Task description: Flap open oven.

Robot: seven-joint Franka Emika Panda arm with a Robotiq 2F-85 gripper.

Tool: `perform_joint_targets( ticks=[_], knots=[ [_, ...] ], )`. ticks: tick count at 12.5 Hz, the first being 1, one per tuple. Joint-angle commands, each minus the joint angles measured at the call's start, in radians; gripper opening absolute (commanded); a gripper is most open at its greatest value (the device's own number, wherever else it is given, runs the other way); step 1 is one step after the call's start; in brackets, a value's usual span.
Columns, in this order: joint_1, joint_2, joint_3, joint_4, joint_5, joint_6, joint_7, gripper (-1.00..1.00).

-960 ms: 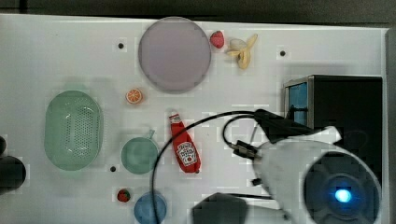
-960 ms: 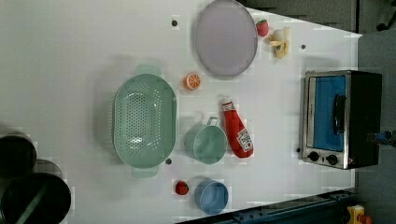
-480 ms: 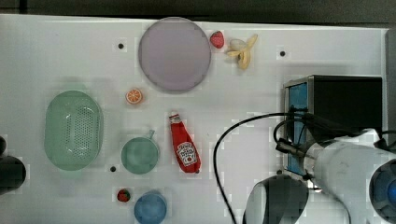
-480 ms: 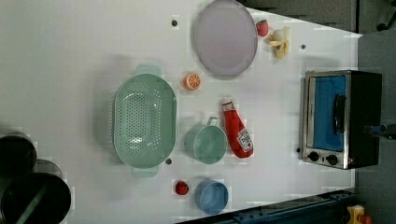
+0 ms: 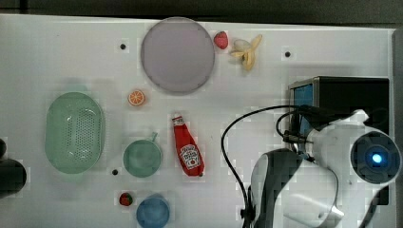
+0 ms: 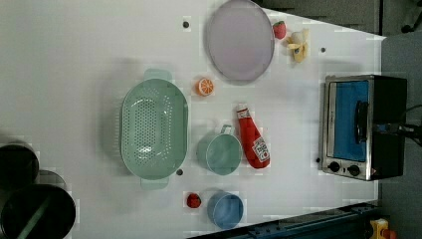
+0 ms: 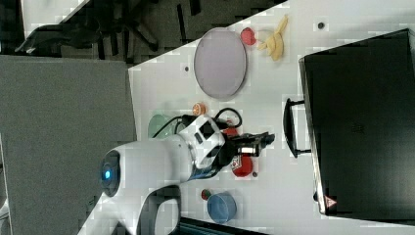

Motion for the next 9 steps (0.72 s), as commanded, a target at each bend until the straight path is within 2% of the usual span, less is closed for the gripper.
perform_joint_targets(
  ticks=[1,9],
  knots=[
    [0.001,0.032,-0.051,0.012,0.001,0.077,-0.070,-0.65],
    [0.003,0.185,-0.051,0.010,0.001,0.175,-0.071,-0.65]
  ],
)
